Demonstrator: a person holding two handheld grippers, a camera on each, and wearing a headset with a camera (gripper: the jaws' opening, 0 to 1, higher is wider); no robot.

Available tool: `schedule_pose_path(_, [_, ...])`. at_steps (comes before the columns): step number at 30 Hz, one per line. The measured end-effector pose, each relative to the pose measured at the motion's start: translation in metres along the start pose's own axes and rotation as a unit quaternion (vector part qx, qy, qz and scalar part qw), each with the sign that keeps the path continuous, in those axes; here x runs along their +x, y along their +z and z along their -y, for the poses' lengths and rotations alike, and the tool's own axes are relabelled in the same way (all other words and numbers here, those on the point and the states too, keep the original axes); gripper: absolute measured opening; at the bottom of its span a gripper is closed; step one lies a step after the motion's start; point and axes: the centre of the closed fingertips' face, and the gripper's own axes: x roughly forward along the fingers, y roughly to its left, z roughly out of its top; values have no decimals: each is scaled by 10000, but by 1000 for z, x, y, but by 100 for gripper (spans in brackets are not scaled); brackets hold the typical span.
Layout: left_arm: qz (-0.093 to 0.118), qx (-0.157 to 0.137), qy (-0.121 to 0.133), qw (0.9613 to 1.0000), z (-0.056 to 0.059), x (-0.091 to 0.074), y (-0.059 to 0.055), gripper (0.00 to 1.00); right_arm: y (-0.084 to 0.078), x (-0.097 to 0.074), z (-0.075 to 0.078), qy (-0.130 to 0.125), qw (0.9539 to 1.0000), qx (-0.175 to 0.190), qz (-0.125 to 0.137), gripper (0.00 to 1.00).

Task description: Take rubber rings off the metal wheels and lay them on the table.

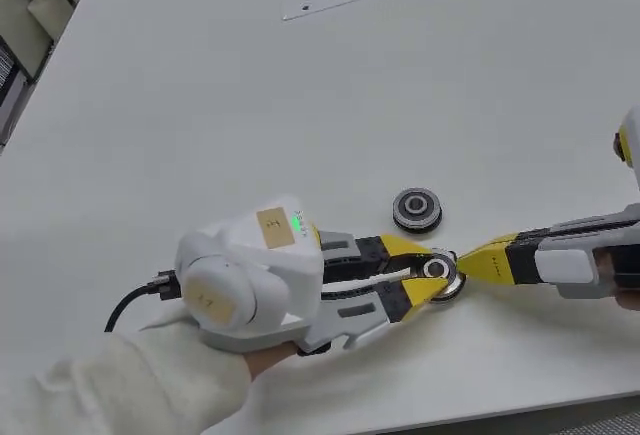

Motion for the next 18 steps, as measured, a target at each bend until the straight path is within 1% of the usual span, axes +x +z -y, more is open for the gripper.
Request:
schedule_pose_path(6, [-1,5,-10,10000,0,0,0,14,0,1,-2,56,10000,-51,-9,0])
schedule_pose_path(10, [-1,5,-10,10000,0,0,-1,14,1,2,-7,165,9997,-169,-20,0])
schedule_pose_path(11, [0,4,-9,10000,0,-1,-1,14,2,3,-12,282,9995,-164,0,0])
schedule_pose_path(12, [0,6,-8,10000,0,-1,-1,14,4,3,-14,336,9992,-202,54,0])
schedule_pose_path(13, [0,8,-8,10000,0,0,-1,14,11,4,-22,550,9981,-164,237,0])
schedule_pose_path(14, [-1,8,-6,10000,0,0,-1,14,12,2,-20,484,9985,-149,192,0])
schedule_pose_path(16, [-1,10,-5,10000,1,0,0,14,9,2,-12,246,9989,-395,87,0])
schedule_pose_path(18, [-1,15,-3,10000,1,0,0,14,9,3,-14,349,9990,-259,117,0])
